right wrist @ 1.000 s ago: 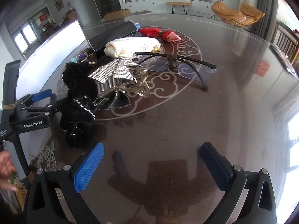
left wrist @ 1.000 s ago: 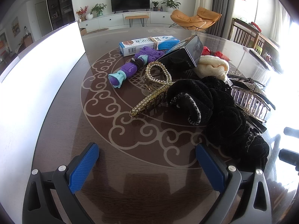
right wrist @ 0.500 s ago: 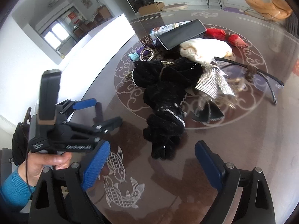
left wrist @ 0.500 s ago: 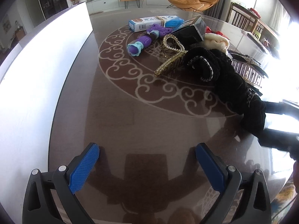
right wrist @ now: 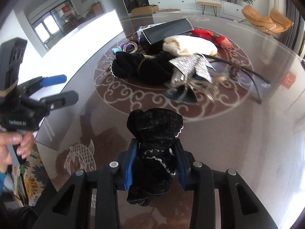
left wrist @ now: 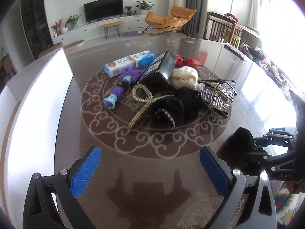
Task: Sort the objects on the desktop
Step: 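Grasp a black fuzzy cloth with the right tool while the left tool grasps another black cloth, then carry the black cloths in both tools over to the white box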
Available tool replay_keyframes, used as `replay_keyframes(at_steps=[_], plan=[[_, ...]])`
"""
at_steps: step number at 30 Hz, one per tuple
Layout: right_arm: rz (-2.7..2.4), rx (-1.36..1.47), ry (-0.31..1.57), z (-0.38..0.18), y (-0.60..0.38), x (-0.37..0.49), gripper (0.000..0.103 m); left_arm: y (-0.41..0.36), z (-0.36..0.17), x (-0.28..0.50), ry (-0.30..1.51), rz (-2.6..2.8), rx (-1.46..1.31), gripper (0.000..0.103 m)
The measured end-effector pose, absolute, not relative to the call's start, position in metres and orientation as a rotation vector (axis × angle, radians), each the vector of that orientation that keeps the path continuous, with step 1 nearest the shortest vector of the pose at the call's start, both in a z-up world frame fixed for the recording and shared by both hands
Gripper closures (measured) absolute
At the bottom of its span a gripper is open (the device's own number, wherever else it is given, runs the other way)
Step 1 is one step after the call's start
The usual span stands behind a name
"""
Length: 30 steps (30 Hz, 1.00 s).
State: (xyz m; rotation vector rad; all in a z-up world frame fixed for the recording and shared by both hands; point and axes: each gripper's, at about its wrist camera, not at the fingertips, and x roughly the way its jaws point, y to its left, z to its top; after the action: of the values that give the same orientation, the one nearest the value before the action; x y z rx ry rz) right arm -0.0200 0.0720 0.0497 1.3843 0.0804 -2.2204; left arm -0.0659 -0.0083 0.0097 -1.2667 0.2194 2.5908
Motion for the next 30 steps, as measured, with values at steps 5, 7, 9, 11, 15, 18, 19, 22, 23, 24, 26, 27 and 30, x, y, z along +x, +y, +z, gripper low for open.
replay_keyframes(at_steps=[5,7,9,11,15,18,19,22,23,24,26,27,30], plan=[[-2.237,1.407,-0.045,0.049,0.117,0.006,0.065,0.05,0.01,-0.111,0.464,2.57,-1.175,0.0],[-2.245,1.408,-0.068,0.05,0.125,0.015,0.065,0.057,-0.005,-0.123,0.406,2.482,-1.264,0.0],[-2.252,1.404,-0.08,0.051,0.131,0.021,0.064,0.056,-0.02,-0.121,0.297,2.377,-1.342,0.005],[-2.263,1.396,-0.086,0.052,0.136,0.026,0.064,0.05,-0.024,-0.104,0.219,2.283,-1.343,0.012],[-2.279,1.389,-0.1,0.055,0.162,0.039,0.064,0.027,-0.01,-0.073,0.122,2.212,-1.286,0.012],[-2.283,1.403,-0.065,0.055,0.167,0.035,0.063,0.024,-0.001,-0.077,0.164,2.296,-1.269,0.011],[-2.281,1.41,-0.049,0.055,0.167,0.032,0.063,0.027,-0.001,-0.081,0.194,2.319,-1.267,0.011],[-2.274,1.419,-0.041,0.057,0.165,0.025,0.062,0.043,-0.009,-0.103,0.289,2.351,-1.292,0.011],[-2.272,1.417,-0.045,0.058,0.164,0.025,0.062,0.048,-0.015,-0.11,0.312,2.354,-1.315,0.011],[-2.268,1.418,-0.046,0.059,0.162,0.025,0.062,0.052,-0.022,-0.116,0.317,2.351,-1.337,0.011],[-2.259,1.428,-0.029,0.06,0.157,0.025,0.062,0.055,-0.031,-0.122,0.291,2.331,-1.356,0.028],[-2.255,1.446,-0.008,0.059,0.155,0.025,0.062,0.055,-0.033,-0.121,0.311,2.341,-1.36,0.055],[-2.223,1.507,0.052,0.056,0.153,0.022,0.054,0.048,-0.03,-0.11,0.251,2.324,-1.338,0.07]])
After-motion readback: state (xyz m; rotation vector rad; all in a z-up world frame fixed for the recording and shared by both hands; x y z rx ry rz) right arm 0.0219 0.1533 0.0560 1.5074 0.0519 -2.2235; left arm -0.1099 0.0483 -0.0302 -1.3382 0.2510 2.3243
